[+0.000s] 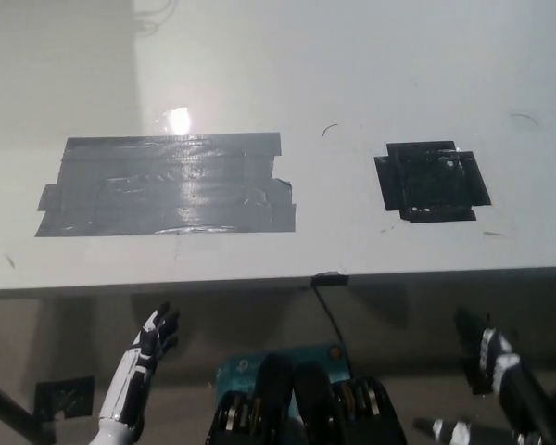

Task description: A stapler is kept on the black spot marked on the desk infront of the robot. The robot picks up the stapler using its right hand and passes it to a person

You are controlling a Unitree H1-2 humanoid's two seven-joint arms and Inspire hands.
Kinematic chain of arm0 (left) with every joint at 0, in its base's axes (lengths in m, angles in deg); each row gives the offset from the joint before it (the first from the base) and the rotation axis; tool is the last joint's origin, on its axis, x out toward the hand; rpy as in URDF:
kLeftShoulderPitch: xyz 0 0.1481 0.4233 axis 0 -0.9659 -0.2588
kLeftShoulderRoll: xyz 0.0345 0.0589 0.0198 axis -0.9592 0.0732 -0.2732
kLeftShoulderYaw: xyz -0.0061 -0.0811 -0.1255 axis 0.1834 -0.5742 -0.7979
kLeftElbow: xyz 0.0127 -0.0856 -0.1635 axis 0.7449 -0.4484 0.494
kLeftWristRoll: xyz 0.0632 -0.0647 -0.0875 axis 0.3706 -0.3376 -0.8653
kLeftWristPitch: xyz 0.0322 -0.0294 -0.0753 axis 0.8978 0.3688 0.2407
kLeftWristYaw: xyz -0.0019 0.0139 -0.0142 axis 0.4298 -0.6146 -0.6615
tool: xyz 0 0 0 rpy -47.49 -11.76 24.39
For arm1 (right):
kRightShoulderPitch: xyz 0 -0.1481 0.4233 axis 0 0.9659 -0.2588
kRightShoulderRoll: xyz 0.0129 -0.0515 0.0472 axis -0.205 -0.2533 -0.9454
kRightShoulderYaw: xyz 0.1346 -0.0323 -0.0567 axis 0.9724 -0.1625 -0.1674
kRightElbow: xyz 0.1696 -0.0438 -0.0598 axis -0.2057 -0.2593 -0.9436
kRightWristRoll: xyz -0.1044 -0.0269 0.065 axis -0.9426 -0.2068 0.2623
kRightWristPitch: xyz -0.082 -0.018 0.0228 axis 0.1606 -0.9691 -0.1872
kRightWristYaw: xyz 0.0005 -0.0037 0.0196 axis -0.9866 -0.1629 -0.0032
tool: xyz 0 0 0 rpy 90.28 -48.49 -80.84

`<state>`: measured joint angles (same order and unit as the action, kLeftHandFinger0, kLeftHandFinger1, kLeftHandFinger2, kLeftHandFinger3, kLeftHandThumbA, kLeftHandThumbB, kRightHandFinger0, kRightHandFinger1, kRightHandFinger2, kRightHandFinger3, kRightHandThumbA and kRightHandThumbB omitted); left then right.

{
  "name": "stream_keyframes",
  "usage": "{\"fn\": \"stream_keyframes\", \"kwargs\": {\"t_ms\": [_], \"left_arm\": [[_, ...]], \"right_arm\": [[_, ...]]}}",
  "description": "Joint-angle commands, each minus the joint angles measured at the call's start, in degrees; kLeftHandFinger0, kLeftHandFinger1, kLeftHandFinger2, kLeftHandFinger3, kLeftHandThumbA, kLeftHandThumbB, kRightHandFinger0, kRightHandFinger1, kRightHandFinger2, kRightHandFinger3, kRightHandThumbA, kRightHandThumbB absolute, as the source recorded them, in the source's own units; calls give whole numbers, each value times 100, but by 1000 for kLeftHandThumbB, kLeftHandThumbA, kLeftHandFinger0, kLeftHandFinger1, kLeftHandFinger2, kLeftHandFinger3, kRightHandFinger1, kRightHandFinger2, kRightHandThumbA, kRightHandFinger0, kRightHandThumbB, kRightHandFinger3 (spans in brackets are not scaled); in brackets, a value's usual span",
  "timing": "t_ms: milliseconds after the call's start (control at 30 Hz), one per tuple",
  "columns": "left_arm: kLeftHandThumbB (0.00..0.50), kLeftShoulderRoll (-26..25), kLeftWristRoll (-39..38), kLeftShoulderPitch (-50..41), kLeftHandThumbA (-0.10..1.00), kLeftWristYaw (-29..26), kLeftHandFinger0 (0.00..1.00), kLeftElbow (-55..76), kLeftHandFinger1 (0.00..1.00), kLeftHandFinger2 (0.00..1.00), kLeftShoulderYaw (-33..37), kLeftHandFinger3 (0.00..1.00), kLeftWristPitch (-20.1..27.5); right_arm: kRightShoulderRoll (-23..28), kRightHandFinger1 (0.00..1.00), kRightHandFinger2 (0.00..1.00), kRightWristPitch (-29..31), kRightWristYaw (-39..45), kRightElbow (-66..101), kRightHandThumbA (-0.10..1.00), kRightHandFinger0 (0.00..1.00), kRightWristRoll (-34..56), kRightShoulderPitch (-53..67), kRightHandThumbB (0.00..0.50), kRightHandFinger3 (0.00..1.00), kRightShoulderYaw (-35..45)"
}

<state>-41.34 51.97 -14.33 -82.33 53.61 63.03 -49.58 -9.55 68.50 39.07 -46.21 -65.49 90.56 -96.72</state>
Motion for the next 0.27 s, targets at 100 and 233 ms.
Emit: {"fn": "stream_keyframes", "kwargs": {"t_ms": [100, 233], "left_arm": [[489, -45, 315, -340, 1000, -35, 1000, 79, 1000, 1000, 130, 1000, 387], [494, -37, 264, -515, 1000, -22, 1000, 222, 1000, 1000, 125, 1000, 330]], "right_arm": [[-498, 1000, 1000, 1999, -250, -1040, 1000, 1000, 54, 203, 303, 1000, 161], [-532, 1000, 1000, 2064, -181, -1390, 1000, 1000, 94, 224, 339, 1000, 183]]}}
